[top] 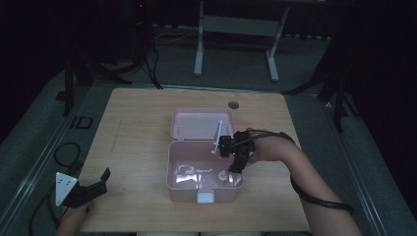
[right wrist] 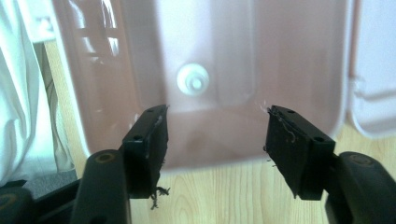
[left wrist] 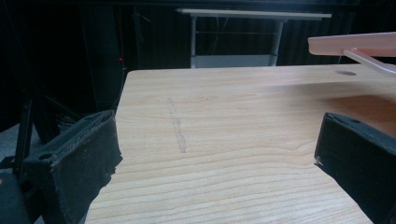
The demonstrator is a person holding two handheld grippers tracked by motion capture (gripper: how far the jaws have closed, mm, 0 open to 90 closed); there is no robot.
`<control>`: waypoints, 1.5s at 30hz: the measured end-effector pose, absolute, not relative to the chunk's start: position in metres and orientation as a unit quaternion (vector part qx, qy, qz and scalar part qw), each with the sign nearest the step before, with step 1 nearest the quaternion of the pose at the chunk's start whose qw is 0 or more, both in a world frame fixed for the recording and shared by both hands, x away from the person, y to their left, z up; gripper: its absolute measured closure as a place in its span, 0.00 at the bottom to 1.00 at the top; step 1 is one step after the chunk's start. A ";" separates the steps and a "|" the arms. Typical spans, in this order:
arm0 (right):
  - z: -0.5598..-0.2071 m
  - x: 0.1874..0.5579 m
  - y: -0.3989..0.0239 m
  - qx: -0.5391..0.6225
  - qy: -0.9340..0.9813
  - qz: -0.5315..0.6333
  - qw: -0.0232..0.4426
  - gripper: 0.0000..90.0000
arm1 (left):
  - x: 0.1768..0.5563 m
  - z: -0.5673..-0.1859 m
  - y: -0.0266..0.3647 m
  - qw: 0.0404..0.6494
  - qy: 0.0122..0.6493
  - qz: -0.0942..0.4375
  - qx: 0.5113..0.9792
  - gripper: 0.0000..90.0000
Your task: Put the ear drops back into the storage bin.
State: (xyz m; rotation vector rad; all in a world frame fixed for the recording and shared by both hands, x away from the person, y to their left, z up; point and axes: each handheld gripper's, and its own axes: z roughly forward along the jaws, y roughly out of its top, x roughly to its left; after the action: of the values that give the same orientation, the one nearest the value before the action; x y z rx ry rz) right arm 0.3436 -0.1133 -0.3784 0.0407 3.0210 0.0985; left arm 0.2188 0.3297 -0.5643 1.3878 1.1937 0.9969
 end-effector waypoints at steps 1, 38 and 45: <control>-0.376 0.344 -0.117 0.017 0.997 0.038 0.062 0.40 | 0.219 -0.564 0.330 0.504 0.495 0.413 0.575 0.00; -0.458 0.356 -0.244 0.152 0.983 0.095 0.035 0.20 | 0.219 -0.564 0.329 0.502 0.494 0.415 0.576 0.00; -0.476 0.356 -0.265 0.180 0.978 0.093 0.053 0.20 | 0.219 -0.564 0.329 0.502 0.494 0.415 0.576 0.00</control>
State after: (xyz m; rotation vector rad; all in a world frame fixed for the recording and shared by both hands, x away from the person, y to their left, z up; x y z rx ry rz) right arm 0.3555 -0.2650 -0.4758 0.5483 2.9714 0.2812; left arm 0.2187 0.3292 -0.5643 1.3915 1.1946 1.0021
